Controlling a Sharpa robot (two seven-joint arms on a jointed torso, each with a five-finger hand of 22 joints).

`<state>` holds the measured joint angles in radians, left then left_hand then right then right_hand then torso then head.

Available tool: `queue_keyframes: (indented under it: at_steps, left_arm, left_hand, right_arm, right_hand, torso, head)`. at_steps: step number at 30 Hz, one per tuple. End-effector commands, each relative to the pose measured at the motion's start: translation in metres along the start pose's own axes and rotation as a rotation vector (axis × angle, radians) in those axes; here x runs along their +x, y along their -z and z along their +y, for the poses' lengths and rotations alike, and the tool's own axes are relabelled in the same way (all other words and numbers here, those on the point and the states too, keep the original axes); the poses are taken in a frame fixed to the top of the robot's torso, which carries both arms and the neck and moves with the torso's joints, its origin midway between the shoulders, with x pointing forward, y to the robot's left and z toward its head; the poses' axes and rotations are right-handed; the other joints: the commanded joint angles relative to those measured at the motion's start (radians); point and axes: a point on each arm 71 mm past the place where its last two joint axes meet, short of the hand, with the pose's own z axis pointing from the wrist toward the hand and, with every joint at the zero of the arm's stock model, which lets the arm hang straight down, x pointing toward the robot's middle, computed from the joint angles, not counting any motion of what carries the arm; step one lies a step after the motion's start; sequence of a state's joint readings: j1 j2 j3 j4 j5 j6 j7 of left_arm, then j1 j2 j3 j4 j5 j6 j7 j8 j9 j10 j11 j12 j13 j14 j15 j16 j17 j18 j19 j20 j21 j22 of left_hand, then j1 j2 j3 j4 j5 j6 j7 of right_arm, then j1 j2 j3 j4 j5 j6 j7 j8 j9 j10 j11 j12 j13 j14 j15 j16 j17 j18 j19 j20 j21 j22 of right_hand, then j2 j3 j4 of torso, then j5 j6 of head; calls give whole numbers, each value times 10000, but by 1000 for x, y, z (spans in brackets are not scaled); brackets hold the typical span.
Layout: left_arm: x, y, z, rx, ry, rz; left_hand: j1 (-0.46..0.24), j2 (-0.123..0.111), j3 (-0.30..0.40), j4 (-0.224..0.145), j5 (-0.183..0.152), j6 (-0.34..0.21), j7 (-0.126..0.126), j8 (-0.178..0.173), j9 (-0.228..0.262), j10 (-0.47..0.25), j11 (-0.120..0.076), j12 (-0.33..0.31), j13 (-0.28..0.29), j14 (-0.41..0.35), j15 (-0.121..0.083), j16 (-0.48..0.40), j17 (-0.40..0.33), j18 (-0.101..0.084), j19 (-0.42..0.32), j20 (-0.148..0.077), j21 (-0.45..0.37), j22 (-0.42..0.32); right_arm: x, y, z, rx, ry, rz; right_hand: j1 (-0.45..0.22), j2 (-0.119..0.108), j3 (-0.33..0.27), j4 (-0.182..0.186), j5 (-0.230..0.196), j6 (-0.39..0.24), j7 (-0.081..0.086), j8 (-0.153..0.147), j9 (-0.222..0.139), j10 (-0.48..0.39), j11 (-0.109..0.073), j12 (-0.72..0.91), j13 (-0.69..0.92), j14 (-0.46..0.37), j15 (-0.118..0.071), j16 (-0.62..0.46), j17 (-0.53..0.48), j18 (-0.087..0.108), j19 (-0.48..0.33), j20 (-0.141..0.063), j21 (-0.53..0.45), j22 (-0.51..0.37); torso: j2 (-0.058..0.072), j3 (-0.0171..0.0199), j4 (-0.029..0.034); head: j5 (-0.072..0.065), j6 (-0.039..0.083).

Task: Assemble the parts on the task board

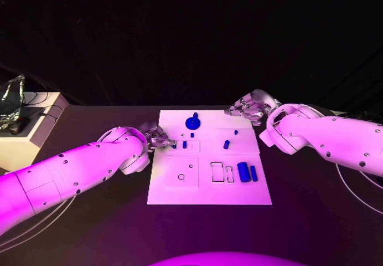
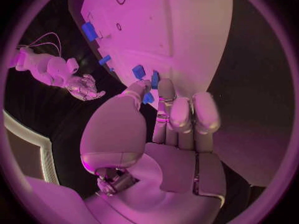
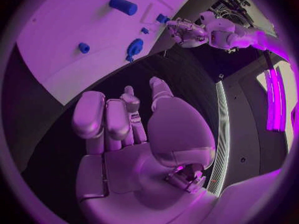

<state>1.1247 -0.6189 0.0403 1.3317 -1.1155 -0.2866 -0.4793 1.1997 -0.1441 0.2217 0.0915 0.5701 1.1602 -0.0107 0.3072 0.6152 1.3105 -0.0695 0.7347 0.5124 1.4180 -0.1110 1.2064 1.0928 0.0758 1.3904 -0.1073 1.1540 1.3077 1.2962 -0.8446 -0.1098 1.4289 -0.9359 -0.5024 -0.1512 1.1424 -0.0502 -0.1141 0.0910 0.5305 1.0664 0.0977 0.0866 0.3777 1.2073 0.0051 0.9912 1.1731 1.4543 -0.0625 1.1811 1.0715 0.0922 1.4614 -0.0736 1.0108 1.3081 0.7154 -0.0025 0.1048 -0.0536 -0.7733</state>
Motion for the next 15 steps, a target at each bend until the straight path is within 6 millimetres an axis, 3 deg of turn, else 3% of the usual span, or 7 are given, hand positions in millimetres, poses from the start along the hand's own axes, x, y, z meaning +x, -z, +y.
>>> queue_keyframes:
  at_steps: [1,15]
  left_arm:
    - [4,0,0,-33,7,161]
    - [5,-1,0,-101,34,275]
  left_hand:
    - [59,-15,-121,66,-52,46,-3,-36,1,-60,-41,55,-13,61,-35,31,-11,-143,50,-37,-62,1280]
    - [112,64,-533,294,-52,60,2,-30,3,-55,-35,70,-18,62,-33,42,3,-147,56,-38,-52,1285]
  right_arm:
    - [1,0,1,-146,76,72]
    - [0,0,1,-142,80,62]
  right_hand:
    - [-37,89,-22,25,45,66,15,-40,-9,42,5,-35,9,-25,-7,-64,-9,16,591,-29,-34,1344]
    - [-37,89,-22,25,45,66,15,-40,-9,42,5,-35,9,-25,-7,-64,-9,16,591,-29,-34,1344]
  torso:
    - [2,0,1]
    - [3,3,1]
  head:
    - [0,2]
    - [-16,-18]
